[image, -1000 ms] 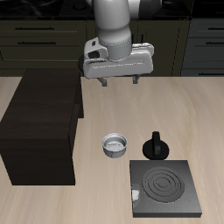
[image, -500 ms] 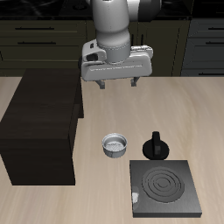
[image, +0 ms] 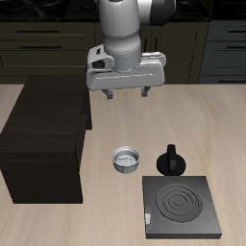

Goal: Place the ramekin on top of the wooden shelf

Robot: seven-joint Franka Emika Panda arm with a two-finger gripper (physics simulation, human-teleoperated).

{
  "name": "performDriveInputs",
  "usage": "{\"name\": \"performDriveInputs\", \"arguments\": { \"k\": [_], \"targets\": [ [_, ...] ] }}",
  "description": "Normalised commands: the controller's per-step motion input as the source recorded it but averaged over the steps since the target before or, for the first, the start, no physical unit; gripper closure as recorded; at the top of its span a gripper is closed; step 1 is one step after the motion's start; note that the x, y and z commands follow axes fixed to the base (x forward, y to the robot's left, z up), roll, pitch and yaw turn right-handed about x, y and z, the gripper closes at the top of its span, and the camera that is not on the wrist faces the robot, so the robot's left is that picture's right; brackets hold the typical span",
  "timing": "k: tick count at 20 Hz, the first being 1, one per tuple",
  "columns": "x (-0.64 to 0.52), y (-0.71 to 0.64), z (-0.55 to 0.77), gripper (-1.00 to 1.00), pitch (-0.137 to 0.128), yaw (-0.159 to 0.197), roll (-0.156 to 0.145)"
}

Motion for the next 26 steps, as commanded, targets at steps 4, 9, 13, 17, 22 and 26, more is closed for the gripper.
{"name": "performDriveInputs", "arguments": {
  "k": [4,9,13,17,22,26],
  "targets": [
    [0.08,0.02,-0.18,-1.00,0.010,0.027,0.001],
    [0.12,-0.04,-0.27,-1.00,0.038,-0.013,-0.007],
    [0.07,0.06,-0.41,-1.00,0.034,0.005,0.020],
    [0.04,0.01,-0.32,-1.00,0.037,-0.013,-0.005],
    [0.05,-0.04,-0.32,-1.00,0.027,-0.016,-0.012],
    [0.03,-0.04,-0.30,-1.00,0.033,-0.020,-0.007]
  ]
}}
